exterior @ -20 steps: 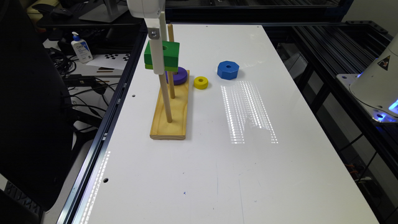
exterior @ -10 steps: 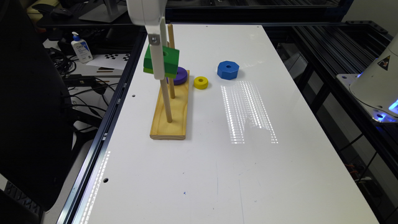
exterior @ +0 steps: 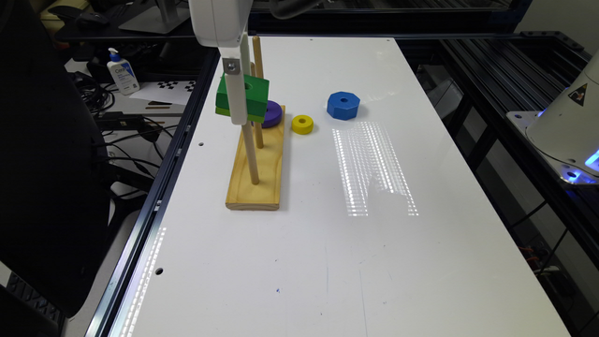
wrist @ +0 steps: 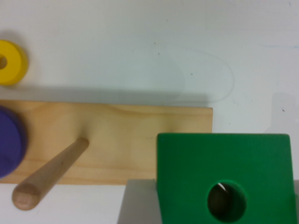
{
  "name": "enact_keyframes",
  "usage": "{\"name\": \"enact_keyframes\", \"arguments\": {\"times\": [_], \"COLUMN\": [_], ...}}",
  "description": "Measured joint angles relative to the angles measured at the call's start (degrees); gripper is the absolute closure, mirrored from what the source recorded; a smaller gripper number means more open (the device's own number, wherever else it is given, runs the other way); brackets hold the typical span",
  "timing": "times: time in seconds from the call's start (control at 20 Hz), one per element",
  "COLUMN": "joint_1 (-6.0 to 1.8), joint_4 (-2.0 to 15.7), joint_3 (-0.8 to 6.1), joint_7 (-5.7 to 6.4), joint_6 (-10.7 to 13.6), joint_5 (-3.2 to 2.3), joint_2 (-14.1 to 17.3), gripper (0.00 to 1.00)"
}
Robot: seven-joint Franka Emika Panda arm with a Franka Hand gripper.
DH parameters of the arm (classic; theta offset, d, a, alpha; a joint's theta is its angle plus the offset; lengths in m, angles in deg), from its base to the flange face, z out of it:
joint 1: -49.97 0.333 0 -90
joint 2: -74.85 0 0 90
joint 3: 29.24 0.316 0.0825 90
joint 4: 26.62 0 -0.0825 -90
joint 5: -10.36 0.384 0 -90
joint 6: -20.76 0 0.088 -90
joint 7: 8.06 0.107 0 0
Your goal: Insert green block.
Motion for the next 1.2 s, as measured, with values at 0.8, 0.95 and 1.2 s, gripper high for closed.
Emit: {"name": "enact_keyframes", "arguments": {"times": [0.8, 0.95, 1.2], "joint_1": [0.00, 0.00, 0.00], "joint_4": [-0.08, -0.09, -0.14], "joint_3": [-0.04, -0.05, -0.08], "joint_7": [0.00, 0.00, 0.00], "joint_6": [-1.59, -2.04, -3.50], "joint_5": [-0.27, -0.42, -0.66], "joint_2": [1.68, 2.31, 4.08], "gripper": [1.00, 1.00, 1.00]}}
